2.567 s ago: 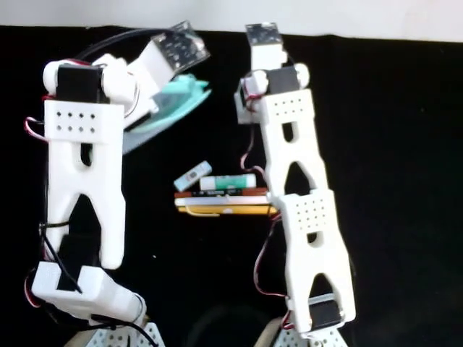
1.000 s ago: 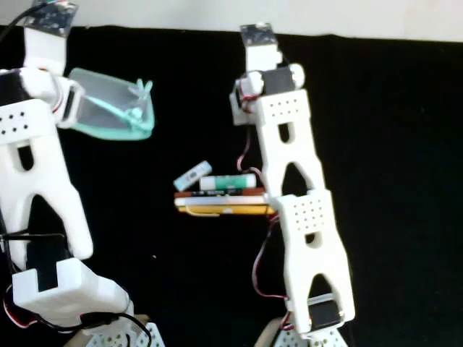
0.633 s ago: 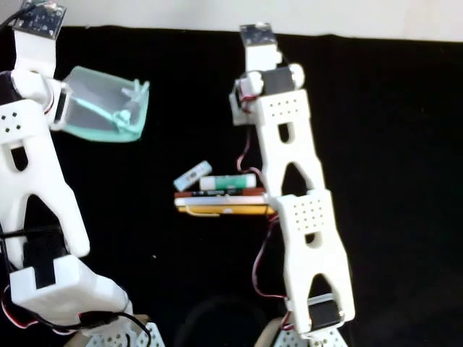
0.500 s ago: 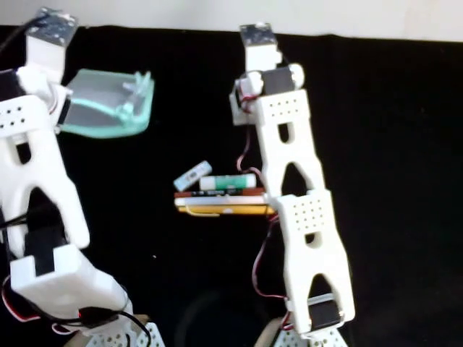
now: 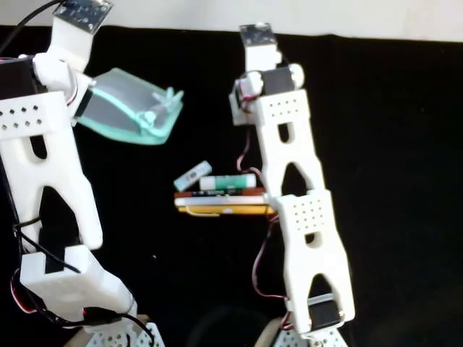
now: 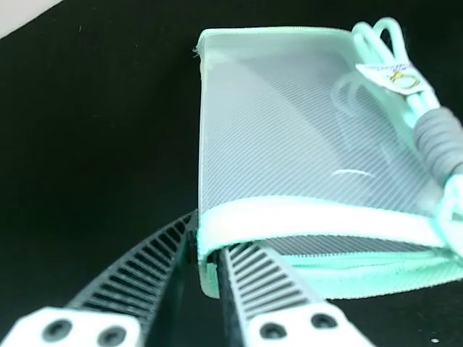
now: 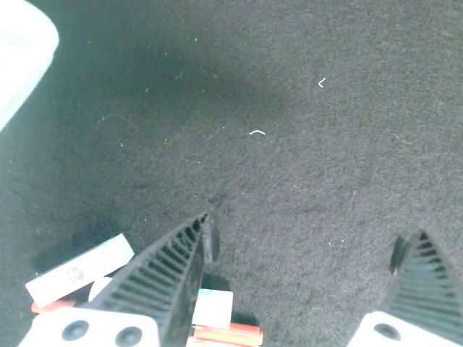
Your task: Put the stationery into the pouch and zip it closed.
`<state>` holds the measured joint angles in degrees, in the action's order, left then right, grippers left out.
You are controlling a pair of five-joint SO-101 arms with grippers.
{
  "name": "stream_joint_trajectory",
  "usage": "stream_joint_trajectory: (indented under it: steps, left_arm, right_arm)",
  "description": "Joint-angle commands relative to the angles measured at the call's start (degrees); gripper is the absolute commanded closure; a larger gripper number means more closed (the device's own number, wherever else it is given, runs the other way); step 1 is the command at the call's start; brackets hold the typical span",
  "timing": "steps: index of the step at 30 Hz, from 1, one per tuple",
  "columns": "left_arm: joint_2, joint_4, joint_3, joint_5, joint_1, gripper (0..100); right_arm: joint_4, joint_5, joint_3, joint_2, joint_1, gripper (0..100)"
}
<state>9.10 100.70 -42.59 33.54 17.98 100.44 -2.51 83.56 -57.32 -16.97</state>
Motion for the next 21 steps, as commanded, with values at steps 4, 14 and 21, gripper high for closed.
stream_joint_trajectory:
  steps: [4,14,21]
  left_arm:
    - [-3.1,0.7,-0.7,-4.0,-0.8,99]
    - [-0.2,0.6,6.0,-9.1,-0.7,99]
    - [9.9,0.6,1.3,-16.4,-0.8,99]
  right_arm:
    - [0.6,-0.1,0.3,0.8,-0.5,62.6]
    - [0.6,0.0,0.3,0.9,-0.7,62.6]
    - [0.6,0.1,0.3,0.9,-2.1,62.6]
